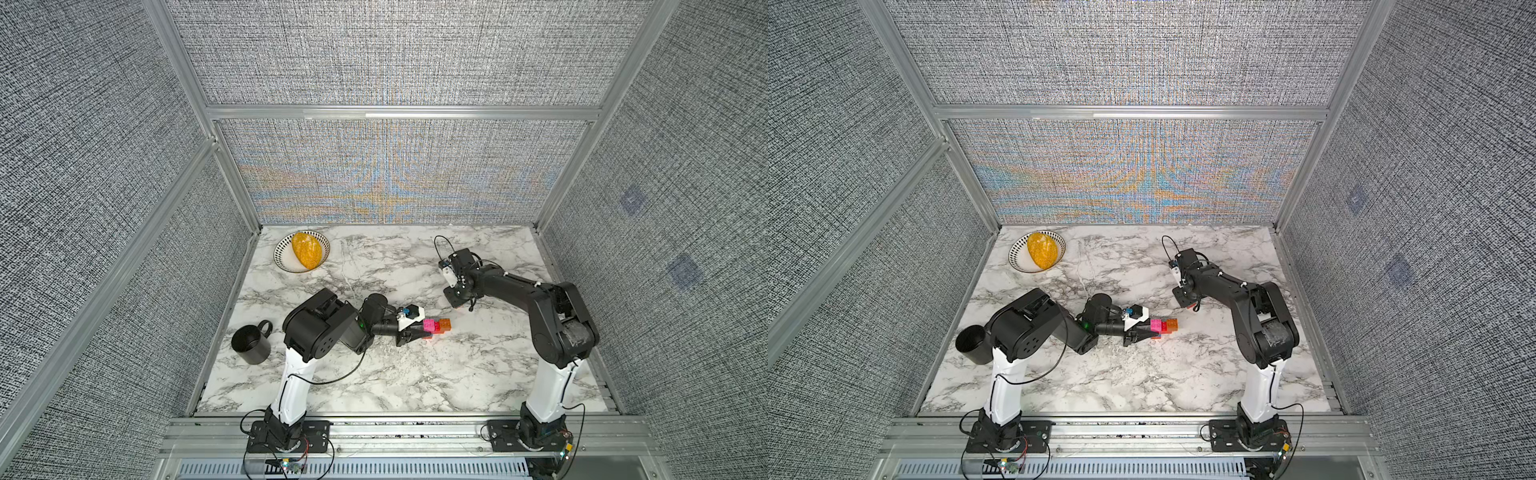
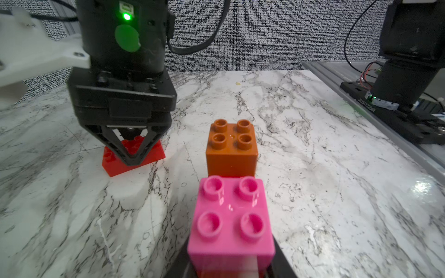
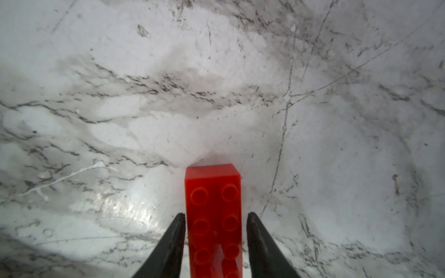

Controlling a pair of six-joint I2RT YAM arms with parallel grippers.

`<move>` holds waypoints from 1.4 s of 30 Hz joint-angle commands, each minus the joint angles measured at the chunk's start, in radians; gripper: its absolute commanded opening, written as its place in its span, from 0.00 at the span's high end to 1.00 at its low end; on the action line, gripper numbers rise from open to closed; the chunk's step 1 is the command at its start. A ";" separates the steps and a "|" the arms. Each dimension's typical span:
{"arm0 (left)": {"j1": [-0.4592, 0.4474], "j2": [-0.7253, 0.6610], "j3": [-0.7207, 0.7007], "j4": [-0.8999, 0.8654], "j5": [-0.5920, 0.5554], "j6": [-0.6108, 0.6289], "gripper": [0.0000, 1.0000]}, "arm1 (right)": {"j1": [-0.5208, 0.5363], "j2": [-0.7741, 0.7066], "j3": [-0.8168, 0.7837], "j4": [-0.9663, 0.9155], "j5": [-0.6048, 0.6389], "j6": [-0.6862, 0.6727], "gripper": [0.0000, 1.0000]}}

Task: Assemble the letter p with lego
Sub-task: Adjust the lego brick at the center of the board.

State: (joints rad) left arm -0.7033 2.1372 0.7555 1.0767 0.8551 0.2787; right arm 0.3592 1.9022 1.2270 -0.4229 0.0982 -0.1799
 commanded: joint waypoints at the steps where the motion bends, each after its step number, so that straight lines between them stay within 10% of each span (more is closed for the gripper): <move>1: 0.004 0.023 -0.009 -0.233 -0.076 0.014 1.00 | 0.000 0.008 0.006 -0.016 -0.008 0.010 0.55; 26: 0.008 0.031 0.001 -0.243 -0.068 0.011 1.00 | -0.010 -0.001 0.019 -0.030 -0.034 0.002 0.61; 42: 0.011 0.050 0.018 -0.270 -0.044 0.017 1.00 | -0.008 -0.162 0.046 -0.095 -0.096 -0.091 0.91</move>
State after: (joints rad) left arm -0.6930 2.1616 0.7788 1.0786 0.8967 0.2588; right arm 0.3477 1.7905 1.2602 -0.4812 0.0437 -0.2077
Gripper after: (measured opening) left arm 0.349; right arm 0.317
